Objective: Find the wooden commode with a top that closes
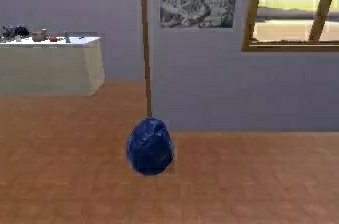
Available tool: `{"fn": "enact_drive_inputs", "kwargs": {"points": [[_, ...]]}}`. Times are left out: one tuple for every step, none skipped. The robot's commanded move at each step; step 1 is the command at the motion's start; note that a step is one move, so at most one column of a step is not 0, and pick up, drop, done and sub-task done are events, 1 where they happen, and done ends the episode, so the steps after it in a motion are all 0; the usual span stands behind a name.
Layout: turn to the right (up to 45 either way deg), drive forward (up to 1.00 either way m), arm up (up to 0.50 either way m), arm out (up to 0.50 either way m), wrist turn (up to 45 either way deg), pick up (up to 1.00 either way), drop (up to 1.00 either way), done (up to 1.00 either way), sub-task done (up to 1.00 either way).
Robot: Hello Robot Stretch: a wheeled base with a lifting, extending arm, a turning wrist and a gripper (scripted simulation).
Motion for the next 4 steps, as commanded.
{"fn": "enact_drive_inputs", "kwargs": {"points": [[45.0, 0.00, 0.00, 0.00, 0.0, 0.00, 0.00, 0.00, 0.00], [45.0, 0.00, 0.00, 0.00, 0.0, 0.00, 0.00, 0.00, 0.00], [45.0, 0.00, 0.00, 0.00, 0.0, 0.00, 0.00, 0.00, 0.00], [12.0, 0.00, 0.00, 0.00, 0.0, 0.00, 0.00, 0.00, 0.00]]}}
